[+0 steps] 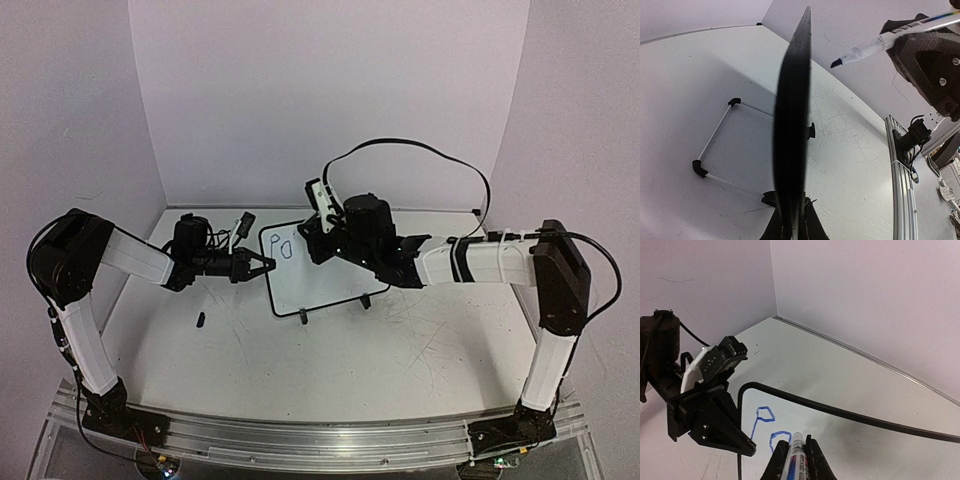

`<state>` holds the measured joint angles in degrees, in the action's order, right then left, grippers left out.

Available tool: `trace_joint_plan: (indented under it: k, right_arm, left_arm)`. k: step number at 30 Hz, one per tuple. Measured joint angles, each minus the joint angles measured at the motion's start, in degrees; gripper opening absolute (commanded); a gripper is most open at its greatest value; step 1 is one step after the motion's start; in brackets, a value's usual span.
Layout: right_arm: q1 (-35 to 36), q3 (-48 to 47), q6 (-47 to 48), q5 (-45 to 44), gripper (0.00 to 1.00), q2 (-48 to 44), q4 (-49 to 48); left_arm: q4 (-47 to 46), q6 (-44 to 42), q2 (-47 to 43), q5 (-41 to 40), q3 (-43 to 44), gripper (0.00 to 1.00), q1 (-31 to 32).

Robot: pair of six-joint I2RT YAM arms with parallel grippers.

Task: Write a sentence on the whiteboard

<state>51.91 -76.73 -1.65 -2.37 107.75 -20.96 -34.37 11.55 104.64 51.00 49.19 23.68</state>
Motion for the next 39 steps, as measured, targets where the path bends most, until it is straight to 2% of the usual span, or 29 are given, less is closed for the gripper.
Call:
trace_joint_plan:
  k: [39]
  right_arm:
    - [-0.42,-2.02,0.57,-1.52,0.0,2.75,1.34]
  left_arm:
    - [0.76,-0.07,0.0,0.0,0.31,0.0,0.0]
